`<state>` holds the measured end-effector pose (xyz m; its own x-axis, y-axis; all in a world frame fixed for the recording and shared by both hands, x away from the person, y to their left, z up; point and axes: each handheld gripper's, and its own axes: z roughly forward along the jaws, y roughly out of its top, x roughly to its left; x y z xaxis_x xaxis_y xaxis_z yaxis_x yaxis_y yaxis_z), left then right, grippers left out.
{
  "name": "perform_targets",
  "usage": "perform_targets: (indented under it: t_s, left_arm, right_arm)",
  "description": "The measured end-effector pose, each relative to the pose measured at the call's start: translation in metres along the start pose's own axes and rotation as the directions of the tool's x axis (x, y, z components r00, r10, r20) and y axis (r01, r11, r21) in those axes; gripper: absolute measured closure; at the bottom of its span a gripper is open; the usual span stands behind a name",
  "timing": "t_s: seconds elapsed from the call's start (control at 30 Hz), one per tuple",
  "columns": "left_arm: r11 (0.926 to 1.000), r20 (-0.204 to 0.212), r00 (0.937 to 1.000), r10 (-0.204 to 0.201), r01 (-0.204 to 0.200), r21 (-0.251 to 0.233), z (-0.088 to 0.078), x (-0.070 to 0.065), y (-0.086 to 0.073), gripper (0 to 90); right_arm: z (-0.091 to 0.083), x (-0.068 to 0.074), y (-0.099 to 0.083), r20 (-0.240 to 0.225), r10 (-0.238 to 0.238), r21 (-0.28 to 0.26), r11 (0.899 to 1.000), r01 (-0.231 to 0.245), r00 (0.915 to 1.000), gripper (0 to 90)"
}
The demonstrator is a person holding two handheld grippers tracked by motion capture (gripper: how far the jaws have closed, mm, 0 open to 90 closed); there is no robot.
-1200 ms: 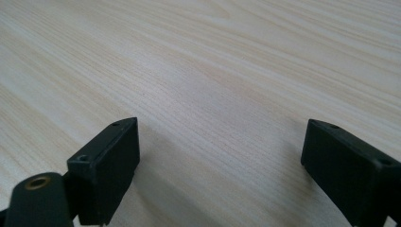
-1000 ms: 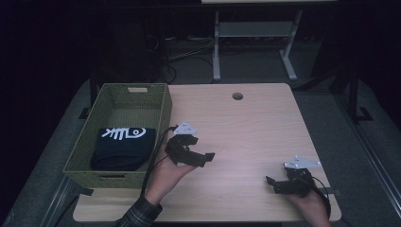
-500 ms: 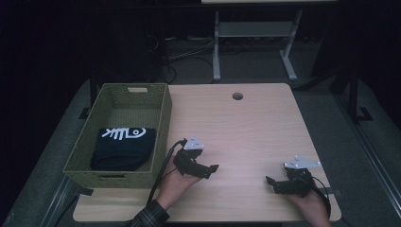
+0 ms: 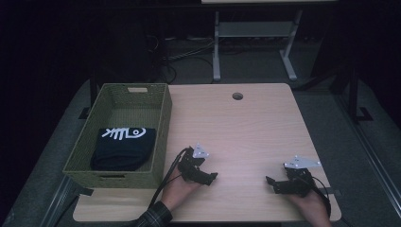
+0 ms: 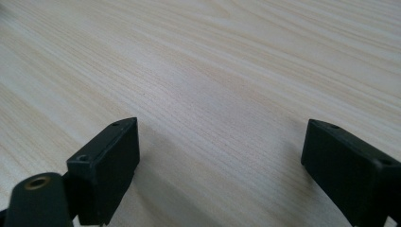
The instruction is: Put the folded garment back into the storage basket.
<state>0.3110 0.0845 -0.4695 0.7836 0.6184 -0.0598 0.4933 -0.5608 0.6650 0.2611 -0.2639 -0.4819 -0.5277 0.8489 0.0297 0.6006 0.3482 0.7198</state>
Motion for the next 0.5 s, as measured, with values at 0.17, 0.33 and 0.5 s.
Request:
perform_targets:
  t_s: [0.17,0.33,0.5]
  left_arm:
    - [0.9983,-0.039,0.9983,0.043,-0.045,-0.037,0.0034,-0.0033,-0.0047,12.9]
    - [0.9965,-0.037,0.9981,0.049,-0.051,-0.066,0.0043,-0.0030,-0.0078,12.8]
    - [0.9965,-0.037,0.9981,0.049,-0.051,-0.065,0.0043,-0.0030,-0.0078,12.8]
  right_arm:
    - [0.0000,0.0000,0.0000,0.000,0.000,0.000,1.000,0.000,1.0000,11.9]
    - [0.0000,0.0000,0.0000,0.000,0.000,0.000,1.000,0.000,1.0000,11.9]
    - [0.0000,0.0000,0.0000,0.000,0.000,0.000,1.000,0.000,1.0000,11.9]
